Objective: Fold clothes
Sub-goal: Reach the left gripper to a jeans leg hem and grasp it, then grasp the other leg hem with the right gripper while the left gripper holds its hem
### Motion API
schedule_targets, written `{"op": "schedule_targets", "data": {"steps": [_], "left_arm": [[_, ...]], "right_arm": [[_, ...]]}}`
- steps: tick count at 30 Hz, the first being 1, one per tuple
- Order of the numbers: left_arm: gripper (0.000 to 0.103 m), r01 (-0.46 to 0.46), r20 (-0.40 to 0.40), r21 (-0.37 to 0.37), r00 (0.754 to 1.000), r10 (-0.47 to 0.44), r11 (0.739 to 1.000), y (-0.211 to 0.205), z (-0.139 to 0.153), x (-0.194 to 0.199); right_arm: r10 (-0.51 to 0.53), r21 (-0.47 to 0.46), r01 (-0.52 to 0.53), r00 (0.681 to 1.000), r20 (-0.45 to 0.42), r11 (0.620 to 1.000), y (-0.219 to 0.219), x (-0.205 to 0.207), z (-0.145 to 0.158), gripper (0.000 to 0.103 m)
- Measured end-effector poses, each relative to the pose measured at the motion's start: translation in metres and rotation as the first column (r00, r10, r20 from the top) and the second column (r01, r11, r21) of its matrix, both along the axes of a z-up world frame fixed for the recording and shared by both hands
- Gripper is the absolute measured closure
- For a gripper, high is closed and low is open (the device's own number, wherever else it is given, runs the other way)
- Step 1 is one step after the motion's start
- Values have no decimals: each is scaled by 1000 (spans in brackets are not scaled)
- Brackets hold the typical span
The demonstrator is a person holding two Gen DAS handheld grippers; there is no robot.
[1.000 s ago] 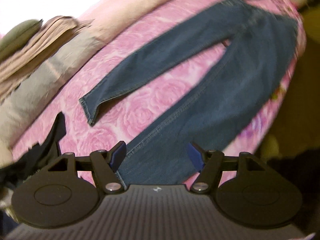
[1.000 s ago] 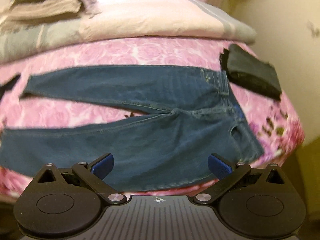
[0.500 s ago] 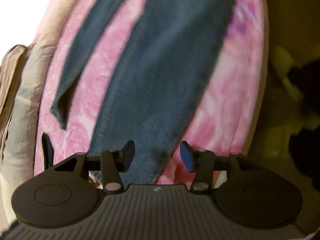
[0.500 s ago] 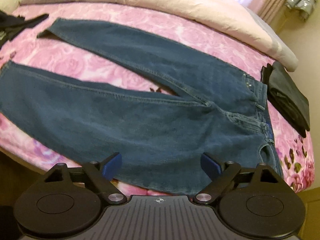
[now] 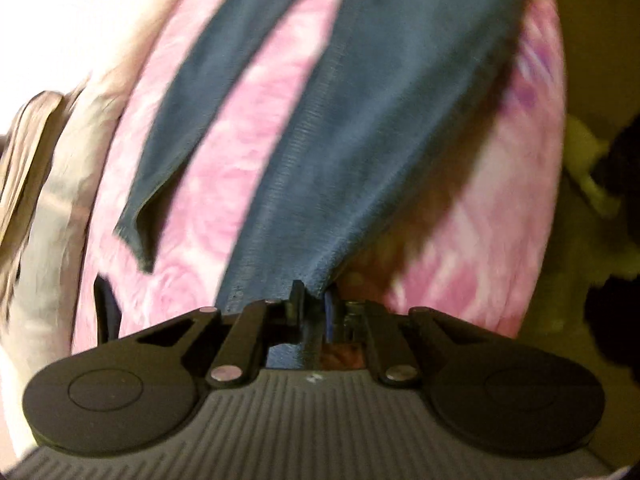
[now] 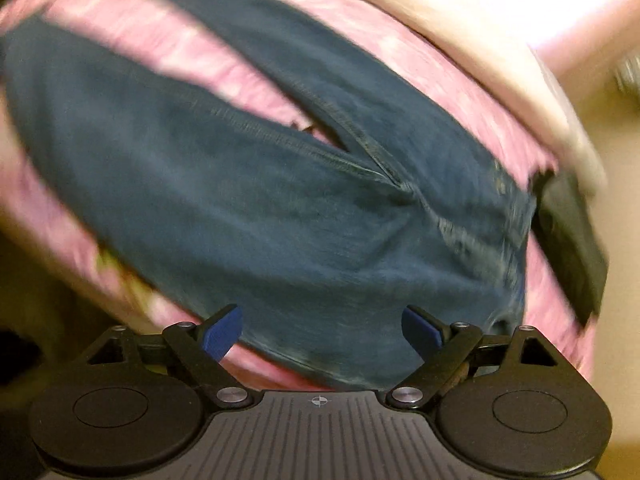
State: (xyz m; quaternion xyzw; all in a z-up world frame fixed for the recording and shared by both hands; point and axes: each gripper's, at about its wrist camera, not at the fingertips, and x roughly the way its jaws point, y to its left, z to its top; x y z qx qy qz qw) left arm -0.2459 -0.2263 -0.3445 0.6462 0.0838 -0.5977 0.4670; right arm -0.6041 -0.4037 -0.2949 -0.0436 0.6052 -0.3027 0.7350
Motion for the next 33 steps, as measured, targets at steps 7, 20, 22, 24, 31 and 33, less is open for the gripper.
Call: {"op": "schedule_targets", "data": {"steps": [7,20,22,24,31,33], "left_arm": [[95,-175,-47,11,983,175,985,-20,37,0],[95,-351,-43,30,935,352,936,-52,87,-8],[95,-345,-22,29,938,346,938,-56,91,-11],[95,-340,-1,28,940,340,940,-59,94,-13],[95,-360,44,-7,932,360,933,-73,127,-18],[95,-365,59,-33,929,366,930,-78,140,-15]], "right_arm": [[255,-84,-257,966,-35,963,18,-43,-47,13],[205,-216,-239,964,-170,947,-58,-118,-78,34],[190,-214,-226,966,-175,950,-72,-130,-74,34],[205,-195,-239,963,-177,951,-80,-137,-76,41],[202,-114,-212,975,-90,971,-95,-139,-34,85],[192,-126,-199,979,-64,972,-101,-138,-4,87]]}}
